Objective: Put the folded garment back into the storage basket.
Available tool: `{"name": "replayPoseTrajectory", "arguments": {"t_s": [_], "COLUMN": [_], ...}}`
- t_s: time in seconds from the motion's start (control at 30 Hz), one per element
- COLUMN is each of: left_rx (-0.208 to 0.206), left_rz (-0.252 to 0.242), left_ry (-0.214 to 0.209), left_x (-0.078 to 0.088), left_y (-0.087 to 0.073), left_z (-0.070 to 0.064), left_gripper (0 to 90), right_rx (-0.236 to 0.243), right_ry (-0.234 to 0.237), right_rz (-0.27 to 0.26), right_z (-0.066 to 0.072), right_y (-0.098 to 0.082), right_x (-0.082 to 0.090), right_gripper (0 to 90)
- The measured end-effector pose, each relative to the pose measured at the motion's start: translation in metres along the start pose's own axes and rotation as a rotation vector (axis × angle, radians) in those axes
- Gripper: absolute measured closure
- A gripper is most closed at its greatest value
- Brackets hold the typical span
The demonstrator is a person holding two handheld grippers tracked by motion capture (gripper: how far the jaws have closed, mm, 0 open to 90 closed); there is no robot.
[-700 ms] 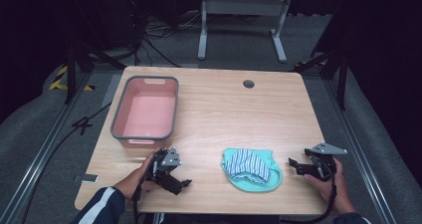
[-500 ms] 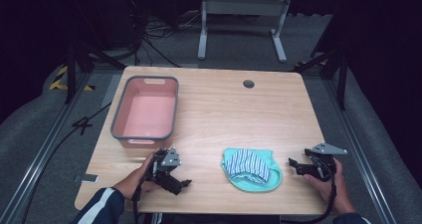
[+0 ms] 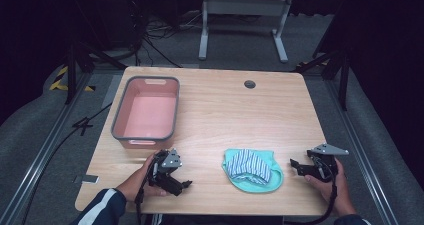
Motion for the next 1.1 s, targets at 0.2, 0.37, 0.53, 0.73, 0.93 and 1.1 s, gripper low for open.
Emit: {"name": "replayPoseTrajectory", "arguments": {"t_s": [0.2,0.37,0.53,0.73,0.93,1.1], "left_rx": [0.003,0.017,0.005,0.016,0.042,0.058], "left_rz": [0.008,-0.005,-0.023,-0.047,-0.055,-0.095], "left_ry": [0.007,-0.007,0.008,-0.016,-0.007,0.007], "left_x": [-0.003,-0.013,-0.029,-0.044,-0.068,-0.076], "left_y": [0.010,0.025,0.051,0.081,0.092,0.099], "left_z": [-0.005,-0.011,-0.022,-0.028,-0.032,-0.033], "left_gripper": [18.4,25.5,32.2,46.7,50.6,49.5], "right_rx": [0.002,0.057,0.111,0.138,0.136,0.153], "right_ry": [0.101,0.164,0.185,0.188,0.190,0.194], "right_rz": [-0.043,-0.070,-0.075,-0.057,-0.052,-0.039], "right_z": [0.015,0.034,0.050,0.062,0.065,0.069], "right_y": [0.009,0.024,0.036,0.045,0.047,0.046], "right_x": [0.009,0.014,0.012,0.004,-0.003,-0.006], "right_gripper": [31.2,44.0,53.5,52.5,53.2,54.0]}}
Point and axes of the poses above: each handheld gripper's, and its own axes: x roughly backward along the jaws, y roughly out of its top, z roughly to its left, the point moved 6 cm from there along -x, roughly forward along the jaws, and after that the axes turned 15 degrees about x, right-handed, at the moved point
